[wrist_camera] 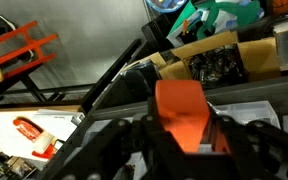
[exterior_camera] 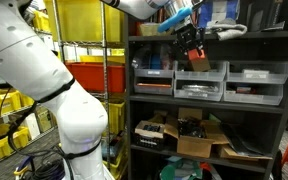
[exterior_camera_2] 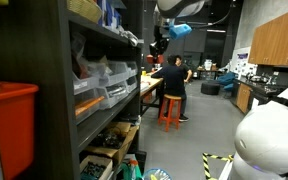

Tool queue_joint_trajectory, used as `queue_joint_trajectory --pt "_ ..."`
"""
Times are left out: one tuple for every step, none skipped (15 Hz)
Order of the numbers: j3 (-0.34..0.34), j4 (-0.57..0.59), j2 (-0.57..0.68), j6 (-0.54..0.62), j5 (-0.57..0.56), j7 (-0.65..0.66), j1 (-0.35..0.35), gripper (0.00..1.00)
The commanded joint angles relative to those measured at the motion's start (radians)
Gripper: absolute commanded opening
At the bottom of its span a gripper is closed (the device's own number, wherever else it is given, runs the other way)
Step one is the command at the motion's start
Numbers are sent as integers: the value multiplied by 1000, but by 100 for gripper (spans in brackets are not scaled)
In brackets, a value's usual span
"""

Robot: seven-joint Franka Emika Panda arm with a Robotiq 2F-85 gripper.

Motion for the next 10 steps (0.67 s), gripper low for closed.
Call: queue_joint_trajectory --pt "2 39 65 41 -38 25 -8 16" --pt "8 41 76 62 -51 35 -12 16" --pt "13 44 87 79 -62 43 -14 16" --pt "23 45 99 104 -82 63 -20 16" --pt "29 50 112 119 -99 78 -23 16" --pt "35 58 126 128 -113 94 -25 16" --pt "42 66 139 135 -128 112 -26 16" --pt "49 73 150 139 -140 126 -26 16" --pt "55 84 164 143 -148 141 -25 16" --pt "60 91 174 147 -156 153 -24 16"
